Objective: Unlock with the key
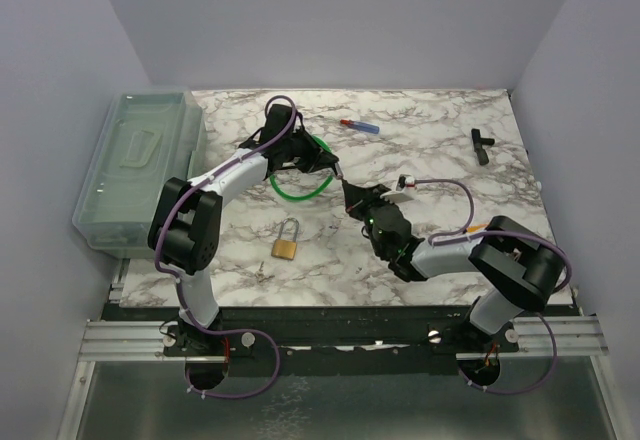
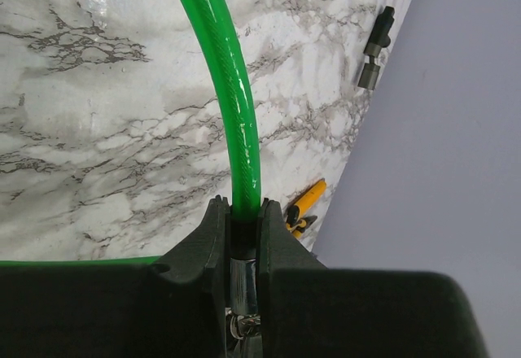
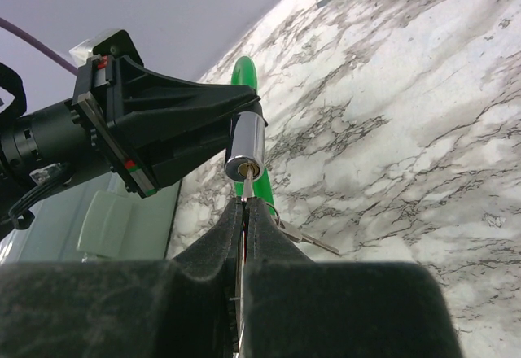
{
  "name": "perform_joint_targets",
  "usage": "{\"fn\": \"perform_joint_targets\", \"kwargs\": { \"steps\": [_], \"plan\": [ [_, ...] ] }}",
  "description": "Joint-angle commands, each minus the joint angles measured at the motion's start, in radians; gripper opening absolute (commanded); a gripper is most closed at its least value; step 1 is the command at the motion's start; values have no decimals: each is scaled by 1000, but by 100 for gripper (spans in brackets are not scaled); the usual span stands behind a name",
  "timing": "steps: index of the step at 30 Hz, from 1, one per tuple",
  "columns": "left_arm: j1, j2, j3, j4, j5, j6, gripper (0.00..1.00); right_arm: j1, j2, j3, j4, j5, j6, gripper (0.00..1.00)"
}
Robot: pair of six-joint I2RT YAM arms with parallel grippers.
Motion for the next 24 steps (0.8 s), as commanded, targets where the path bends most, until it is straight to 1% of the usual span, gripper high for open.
{"fn": "perform_joint_targets", "kwargs": {
  "steps": [1, 5, 10, 15, 18, 24],
  "plan": [
    [-17, -36, -25, -46, 58, -5, 0, -10, 26, 44, 46, 40, -31, 0],
    [-17, -32, -26, -40, 77, -11, 0, -10, 46, 26, 89, 33, -48, 0],
    [-17, -31, -27, -24, 108, -17, 0, -10, 104, -44, 309, 15, -116, 0],
    [-17, -31, -31, 0, 140, -24, 0, -10, 132, -74, 424, 10, -180, 0],
    [-17, -34, -36, 9, 145, -29, 0, -10, 139, -80, 457, 17, -200, 0],
    [-17, -28, -36, 28, 179, -31, 0, -21, 180, -119, 639, -30, -324, 0]
  ]
}}
